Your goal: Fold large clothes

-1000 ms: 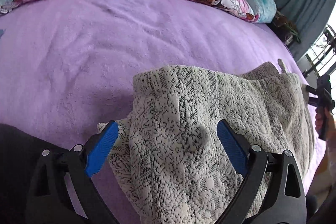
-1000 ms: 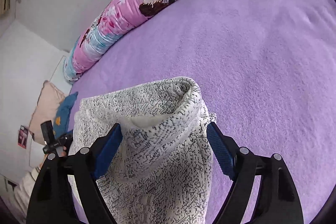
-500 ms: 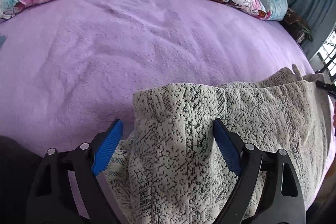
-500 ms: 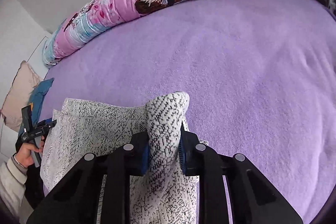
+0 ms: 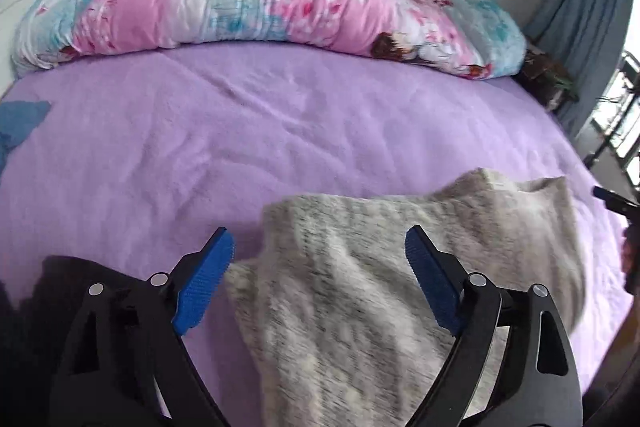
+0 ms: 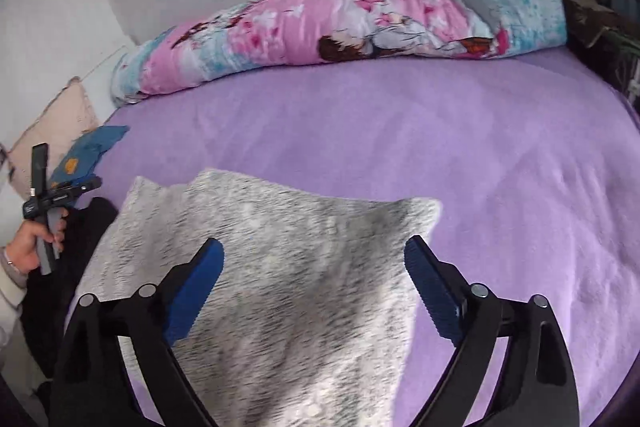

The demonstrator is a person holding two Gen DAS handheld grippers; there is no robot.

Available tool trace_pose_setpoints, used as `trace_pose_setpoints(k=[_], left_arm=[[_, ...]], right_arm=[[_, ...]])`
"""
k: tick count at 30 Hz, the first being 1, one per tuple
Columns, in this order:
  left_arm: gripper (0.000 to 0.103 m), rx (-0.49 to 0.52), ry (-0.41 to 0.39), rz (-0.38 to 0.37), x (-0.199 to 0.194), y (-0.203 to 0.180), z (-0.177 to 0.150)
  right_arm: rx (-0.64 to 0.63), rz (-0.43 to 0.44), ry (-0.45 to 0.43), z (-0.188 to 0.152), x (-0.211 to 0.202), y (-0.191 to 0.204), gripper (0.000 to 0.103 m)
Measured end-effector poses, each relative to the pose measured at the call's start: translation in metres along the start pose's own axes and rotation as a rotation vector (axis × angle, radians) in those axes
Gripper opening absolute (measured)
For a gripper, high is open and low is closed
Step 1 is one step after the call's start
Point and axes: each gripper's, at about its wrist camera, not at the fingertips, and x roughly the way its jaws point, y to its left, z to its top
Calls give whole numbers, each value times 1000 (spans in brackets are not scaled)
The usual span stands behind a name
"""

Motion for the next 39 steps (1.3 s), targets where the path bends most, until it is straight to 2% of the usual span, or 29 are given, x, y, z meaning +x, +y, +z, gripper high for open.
trace_pose_setpoints(k=[2,3,4,6,8,9,10,12,14,16,19,22,24,27,32,35,37,39], left_arm=[[97,46,20,-100,0,-26,-14],[97,71,41,-134,8,-39,-23],[97,89,56,-127,16,-46,-29],[97,108,92,-29,43,-48,-44],[98,52,188,35,79,-27,-65],[99,4,198,-6,90,-13,-76],[99,2,184,-13,94,-8,-82],[99,41,174,40,96,-14,-84],[98,20,193,25,92,-11,-77],[96,-28,211,5,76,-6,-65],[97,-52,162,-42,36,2,-53],[97,-35,170,-46,12,7,-51],[97,-39,177,-20,4,12,-51],[97,-64,191,-10,-4,19,-57],[97,-169,217,-134,-11,53,-74],[97,-243,240,-216,-10,74,-91],[97,-298,254,-248,-6,88,-105],[97,-314,280,-238,0,94,-115]], right_arm=[[-4,31,21,-6,11,8,95],[7,32,32,-9,19,6,95],[34,17,51,-12,31,-1,95],[83,-23,102,-23,54,-21,95],[138,-65,162,-44,86,-46,94],[131,-65,188,-58,102,-54,92],[97,-90,201,-67,113,-52,91],[23,-180,206,-70,122,-38,92],[44,-180,233,-60,117,-34,94],[95,-105,229,-47,96,-34,95],[66,-15,180,-33,48,-28,95],[9,-62,160,-27,17,-25,96],[12,-74,182,-28,10,-27,96],[58,-69,197,-34,2,-38,96],[165,-38,199,-55,-13,-70,96],[267,33,202,-73,-18,-96,96],[318,71,203,-87,-16,-113,96],[353,76,200,-98,-12,-128,96]])
